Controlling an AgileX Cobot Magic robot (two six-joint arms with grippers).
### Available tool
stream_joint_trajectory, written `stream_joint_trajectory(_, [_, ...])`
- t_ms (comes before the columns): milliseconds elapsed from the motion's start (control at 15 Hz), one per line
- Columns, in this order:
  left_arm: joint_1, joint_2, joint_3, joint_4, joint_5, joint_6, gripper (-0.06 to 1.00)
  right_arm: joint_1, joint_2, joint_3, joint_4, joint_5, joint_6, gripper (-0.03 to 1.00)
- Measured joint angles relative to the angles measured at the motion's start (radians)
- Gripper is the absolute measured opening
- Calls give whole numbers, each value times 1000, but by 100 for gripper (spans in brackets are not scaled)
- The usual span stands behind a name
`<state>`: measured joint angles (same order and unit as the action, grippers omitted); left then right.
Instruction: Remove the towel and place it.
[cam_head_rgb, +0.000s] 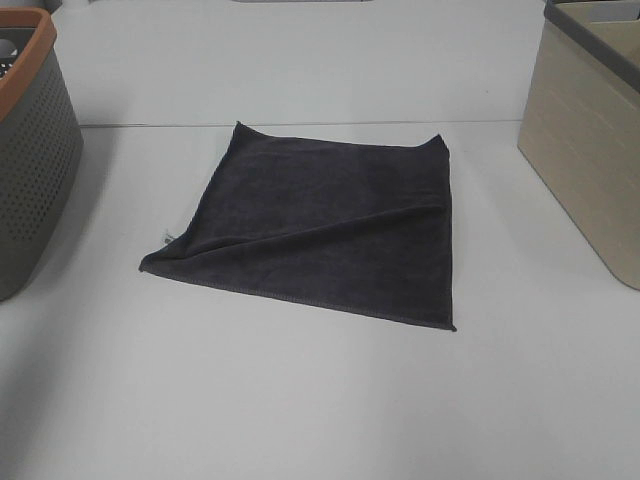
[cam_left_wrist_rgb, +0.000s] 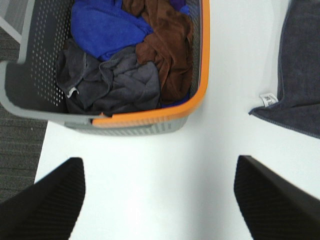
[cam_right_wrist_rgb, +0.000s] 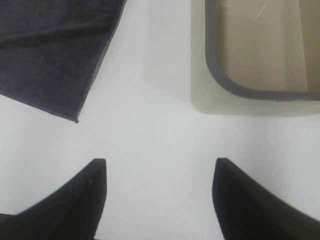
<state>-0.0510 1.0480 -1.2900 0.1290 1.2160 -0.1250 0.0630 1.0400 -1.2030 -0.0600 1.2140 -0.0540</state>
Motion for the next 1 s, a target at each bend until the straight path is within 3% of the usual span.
stream_joint_trajectory(533, [0, -608, 482, -1, -4, -42, 76, 0, -512, 485, 32, -21, 0, 62])
stream_joint_trajectory(1000, [0, -928, 645, -2, -53, -42, 76, 0, -710, 643, 60, -57, -7, 62])
